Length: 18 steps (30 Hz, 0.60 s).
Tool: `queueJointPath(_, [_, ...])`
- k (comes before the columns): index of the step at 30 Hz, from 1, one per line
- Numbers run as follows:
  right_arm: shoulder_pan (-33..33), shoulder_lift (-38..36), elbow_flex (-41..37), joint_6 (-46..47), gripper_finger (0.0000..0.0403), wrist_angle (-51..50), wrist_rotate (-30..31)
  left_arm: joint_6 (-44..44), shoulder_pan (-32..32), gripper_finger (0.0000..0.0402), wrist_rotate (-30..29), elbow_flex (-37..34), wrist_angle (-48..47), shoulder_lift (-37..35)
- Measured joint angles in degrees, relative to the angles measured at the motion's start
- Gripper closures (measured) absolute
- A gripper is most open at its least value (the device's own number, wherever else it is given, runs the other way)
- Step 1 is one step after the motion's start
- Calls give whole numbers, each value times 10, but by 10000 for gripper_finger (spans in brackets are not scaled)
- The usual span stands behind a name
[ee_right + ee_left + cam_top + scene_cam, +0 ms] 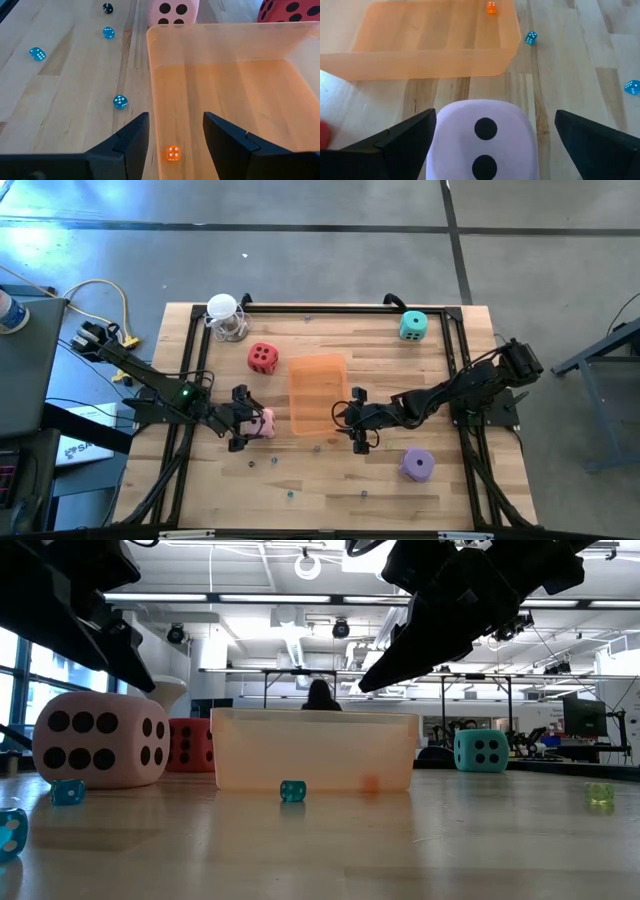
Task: Pick & Place Dice
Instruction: Put the large pink die into the orange bin
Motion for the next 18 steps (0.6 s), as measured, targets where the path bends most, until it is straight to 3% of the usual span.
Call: queueJointPath(18, [0, 0, 0, 0, 225, 0, 0, -19, 17, 2, 15, 0, -50, 0])
